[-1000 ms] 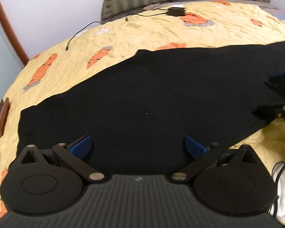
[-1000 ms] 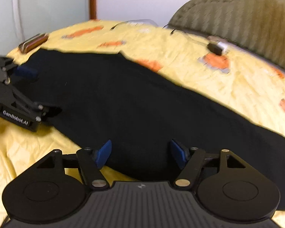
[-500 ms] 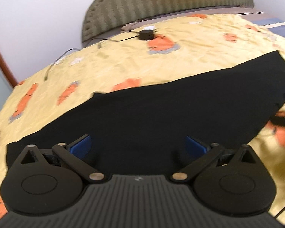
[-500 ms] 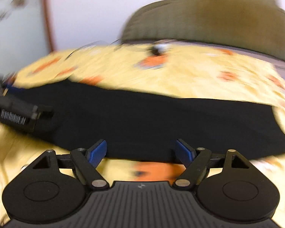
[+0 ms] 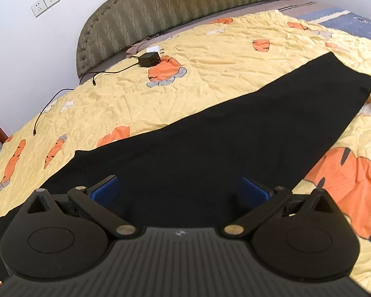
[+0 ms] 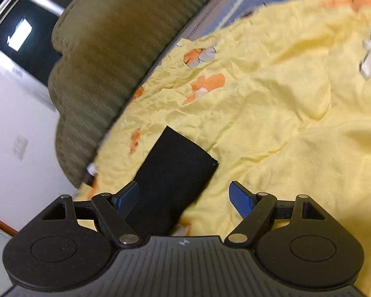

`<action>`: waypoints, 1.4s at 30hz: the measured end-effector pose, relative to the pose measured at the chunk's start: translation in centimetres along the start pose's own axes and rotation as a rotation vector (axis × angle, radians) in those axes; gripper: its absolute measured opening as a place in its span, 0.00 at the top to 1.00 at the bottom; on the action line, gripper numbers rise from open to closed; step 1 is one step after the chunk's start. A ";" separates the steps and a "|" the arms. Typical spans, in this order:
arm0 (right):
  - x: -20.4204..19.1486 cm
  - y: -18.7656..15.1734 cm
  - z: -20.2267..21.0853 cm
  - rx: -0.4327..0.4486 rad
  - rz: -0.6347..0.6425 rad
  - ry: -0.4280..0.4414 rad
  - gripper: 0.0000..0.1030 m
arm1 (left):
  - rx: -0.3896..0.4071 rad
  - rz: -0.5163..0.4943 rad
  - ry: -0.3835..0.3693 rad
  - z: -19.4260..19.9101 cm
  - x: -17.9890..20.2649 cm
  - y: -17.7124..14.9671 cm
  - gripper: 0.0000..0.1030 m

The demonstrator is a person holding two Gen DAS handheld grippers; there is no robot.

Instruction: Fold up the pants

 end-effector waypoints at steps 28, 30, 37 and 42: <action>-6.9 -0.2 -2.9 0.138 0.325 -0.148 0.92 | -0.025 0.165 0.093 -0.7 -6.0 -0.2 0.00; -9.2 -1.0 -2.3 0.170 0.439 -0.150 0.93 | -0.029 0.206 0.112 -0.5 -7.8 -0.6 0.00; -16.3 -5.6 -1.5 0.203 0.717 -0.089 0.93 | -0.036 0.297 0.179 0.2 -12.8 -2.2 0.00; -21.6 -12.2 -1.2 0.179 0.885 0.013 0.93 | -0.044 0.337 0.194 0.6 -14.7 -3.4 0.00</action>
Point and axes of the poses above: each gripper's, at about its wrist camera, not at the fingertips, and z roughly against the way its jaws point, x to its right, y to its top, the point moved 8 cm from there along -z, roughly the way its jaws point, and after that the axes turned 8 degrees about -y, right-handed, at the moved point
